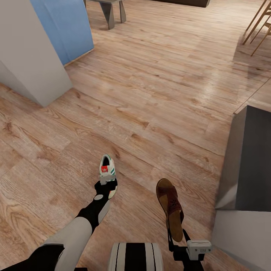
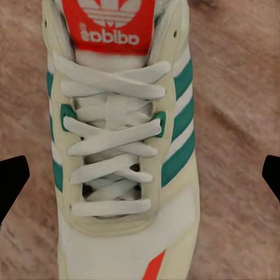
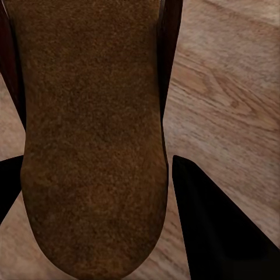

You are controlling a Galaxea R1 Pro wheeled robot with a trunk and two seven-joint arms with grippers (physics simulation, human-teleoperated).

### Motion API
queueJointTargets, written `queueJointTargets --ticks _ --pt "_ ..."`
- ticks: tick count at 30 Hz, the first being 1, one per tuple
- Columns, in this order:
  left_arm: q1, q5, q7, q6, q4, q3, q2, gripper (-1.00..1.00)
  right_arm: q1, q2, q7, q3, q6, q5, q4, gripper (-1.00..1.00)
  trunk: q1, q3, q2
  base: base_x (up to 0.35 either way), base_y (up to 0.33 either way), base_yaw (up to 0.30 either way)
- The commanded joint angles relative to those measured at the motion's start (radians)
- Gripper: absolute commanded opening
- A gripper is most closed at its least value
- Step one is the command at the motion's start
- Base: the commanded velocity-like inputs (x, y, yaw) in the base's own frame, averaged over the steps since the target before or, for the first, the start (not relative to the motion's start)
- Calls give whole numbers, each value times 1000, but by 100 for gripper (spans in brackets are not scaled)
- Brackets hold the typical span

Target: Pick up the two gym shoes and the two sandals from the corridor floor and place them onto the hallstand (shoe rack) in the corridor, making sure they are on the rack and not on the floor. Arrange them so the two gym shoes are next to each other and the two sandals are next to each other.

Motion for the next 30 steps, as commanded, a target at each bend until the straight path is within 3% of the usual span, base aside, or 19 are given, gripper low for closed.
queueJointTargets --ticks 1,18,30 --pt "0 0 0 0 0 0 0 100 0 0 2 0 -1 -3 0 -100 0 0 0 0 0 0" --pt "0 1 0 -1 -9 1 0 100 0 0 2 -1 -1 -3 0 -100 0 -2 0 0 0 0" --pt "5 2 0 -2 -5 3 19 100 0 0 1 -1 -1 -3 0 -100 0 -13 0 0 0 0"
